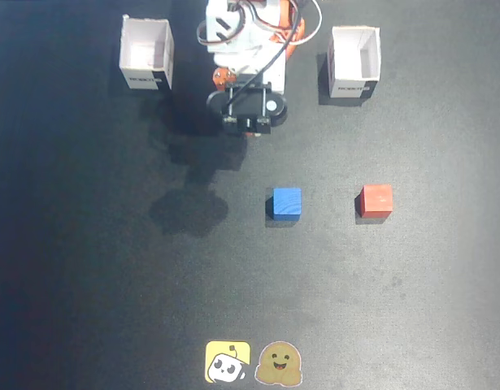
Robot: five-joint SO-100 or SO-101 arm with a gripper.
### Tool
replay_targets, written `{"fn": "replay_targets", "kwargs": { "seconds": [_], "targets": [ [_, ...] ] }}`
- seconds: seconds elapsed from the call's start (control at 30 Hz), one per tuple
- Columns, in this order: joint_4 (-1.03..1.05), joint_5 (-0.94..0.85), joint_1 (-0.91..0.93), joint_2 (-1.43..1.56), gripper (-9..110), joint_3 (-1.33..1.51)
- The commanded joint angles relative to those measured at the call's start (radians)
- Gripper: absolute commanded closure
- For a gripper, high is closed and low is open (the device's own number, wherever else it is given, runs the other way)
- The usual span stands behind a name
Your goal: Put the red cube in the right box and the blue cube in the left box.
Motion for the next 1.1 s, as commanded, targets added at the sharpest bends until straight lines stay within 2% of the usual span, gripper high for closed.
{"fn": "replay_targets", "kwargs": {
  "seconds": [0.0, 0.4, 0.63, 0.9, 1.07],
  "targets": [
    [-0.005, -0.012, -0.005, 0.011, 101, -0.005],
    [0.011, -0.021, -0.067, -0.003, 101, -0.06],
    [-0.06, 0.02, -0.138, -0.413, 99, -0.313],
    [-0.137, 0.247, -0.341, -0.486, 96, -0.353],
    [-0.207, 0.308, -0.403, -0.574, 95, -0.374]
  ]
}}
